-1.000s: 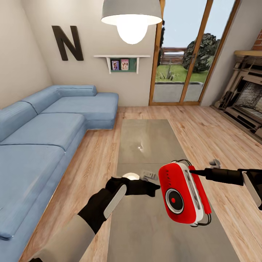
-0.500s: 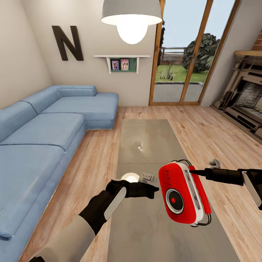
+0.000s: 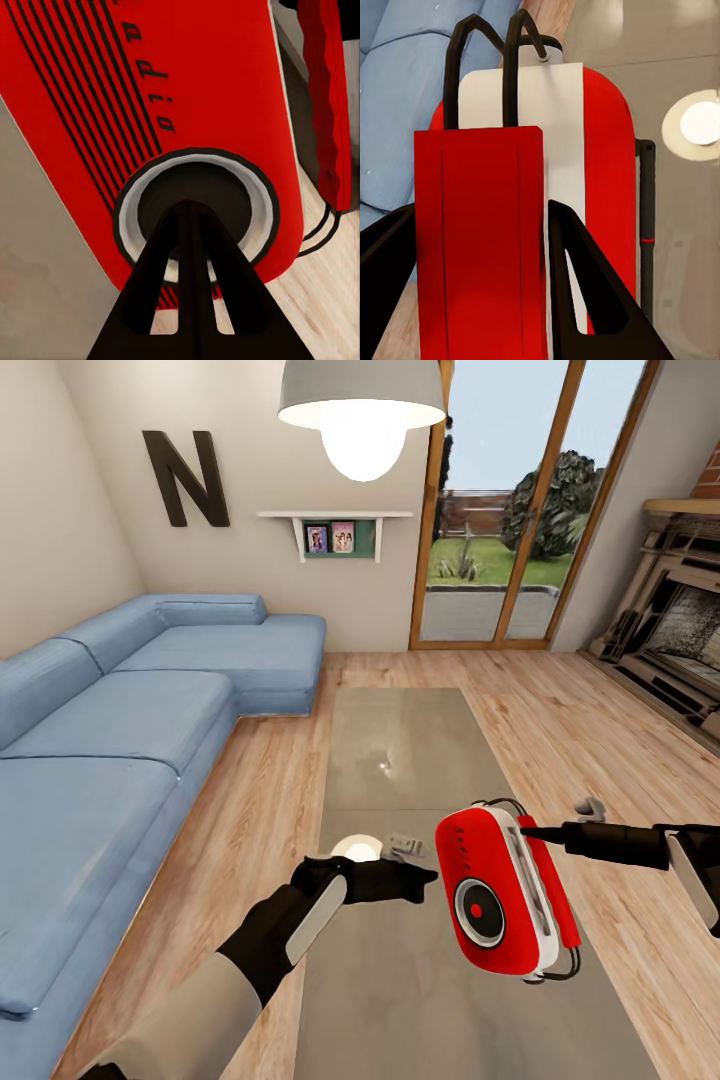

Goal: Turn on the radio receiver that's on the table in the living room.

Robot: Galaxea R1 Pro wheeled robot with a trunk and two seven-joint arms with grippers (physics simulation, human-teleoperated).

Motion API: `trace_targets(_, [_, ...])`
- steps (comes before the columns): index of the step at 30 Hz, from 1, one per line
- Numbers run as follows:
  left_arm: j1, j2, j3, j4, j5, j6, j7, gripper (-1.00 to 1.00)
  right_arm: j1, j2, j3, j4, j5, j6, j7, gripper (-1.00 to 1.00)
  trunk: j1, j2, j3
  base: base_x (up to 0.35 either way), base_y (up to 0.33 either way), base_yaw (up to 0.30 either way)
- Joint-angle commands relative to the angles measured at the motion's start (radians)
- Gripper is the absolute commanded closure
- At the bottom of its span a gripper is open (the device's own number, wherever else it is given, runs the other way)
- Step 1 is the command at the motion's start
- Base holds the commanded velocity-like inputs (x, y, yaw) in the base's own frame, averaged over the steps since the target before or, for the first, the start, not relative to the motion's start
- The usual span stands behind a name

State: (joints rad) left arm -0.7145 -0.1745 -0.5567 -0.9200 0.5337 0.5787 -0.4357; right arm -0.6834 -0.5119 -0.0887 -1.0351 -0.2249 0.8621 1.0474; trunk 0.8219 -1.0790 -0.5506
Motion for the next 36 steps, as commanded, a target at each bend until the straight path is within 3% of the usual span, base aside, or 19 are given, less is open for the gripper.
trace_targets(1, [0.0, 0.0, 0.0, 0.003, 0.007, -0.005, 0.0, 1.0, 0.0, 0.0, 0.0, 0.0, -0.007, 0.005, 0.0, 1.0, 0.0, 0.0, 0.0, 0.0, 0.0, 0.0])
trace_targets(5, [0.0, 0.0, -0.005, 0.006, 0.013, -0.009, 0.0, 1.0, 0.0, 0.0, 0.0, 0.0, -0.007, 0.005, 0.0, 1.0, 0.0, 0.0, 0.0, 0.0, 0.0, 0.0])
trace_targets(11, [0.0, 0.0, -0.042, 0.027, 0.027, -0.021, 0.0, 1.0, 0.0, 0.0, 0.0, 0.0, -0.007, 0.005, 0.0, 1.0, 0.0, 0.0, 0.0, 0.0, 0.0, 0.0])
trace_targets(13, [0.0, 0.0, -0.049, 0.031, 0.044, -0.038, 0.0, 1.0, 0.0, 0.0, 0.0, 0.0, -0.007, 0.005, 0.0, 1.0, 0.0, 0.0, 0.0, 0.0, 0.0, 0.0])
trace_targets(16, [0.0, 0.0, -0.118, 0.035, 0.086, -0.051, 0.0, 1.0, 0.0, 0.0, 0.0, 0.0, -0.007, 0.004, 0.0, 1.0, 0.0, 0.0, 0.0, 0.0, 0.0, 0.0])
trace_targets(20, [0.0, 0.0, -0.15, 0.038, 0.136, -0.055, 0.0, 1.0, 0.0, 0.0, 0.0, 0.0, -0.008, 0.004, 0.0, 1.0, 0.0, 0.0, 0.0, 0.0, 0.0, 0.0])
trace_targets(36, [0.001, 0.0, -0.174, 0.043, 0.143, -0.079, 0.092, 1.0, 0.0, 0.001, 0.001, 0.001, -0.008, 0.003, 0.0, 1.0, 0.0, 0.0, 0.0, 0.0, 0.0, 0.0])
